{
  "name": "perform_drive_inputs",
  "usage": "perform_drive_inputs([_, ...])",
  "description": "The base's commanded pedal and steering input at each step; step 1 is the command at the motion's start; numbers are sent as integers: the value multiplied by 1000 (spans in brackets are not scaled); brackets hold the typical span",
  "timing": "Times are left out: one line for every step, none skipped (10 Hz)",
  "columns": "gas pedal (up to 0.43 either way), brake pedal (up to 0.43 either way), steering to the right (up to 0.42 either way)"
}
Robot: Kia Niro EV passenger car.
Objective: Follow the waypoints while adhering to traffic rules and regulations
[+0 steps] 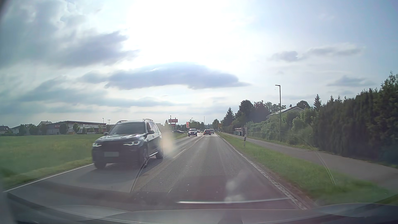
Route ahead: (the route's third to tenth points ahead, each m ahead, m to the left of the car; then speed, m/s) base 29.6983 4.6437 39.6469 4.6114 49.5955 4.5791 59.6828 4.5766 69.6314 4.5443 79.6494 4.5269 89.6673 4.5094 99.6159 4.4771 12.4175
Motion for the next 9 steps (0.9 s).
perform_drive_inputs([169,0,0])
perform_drive_inputs([169,0,0])
perform_drive_inputs([169,0,0])
perform_drive_inputs([169,0,0])
perform_drive_inputs([169,0,0])
perform_drive_inputs([169,0,0])
perform_drive_inputs([169,0,0])
perform_drive_inputs([169,0,0])
perform_drive_inputs([169,0,0])
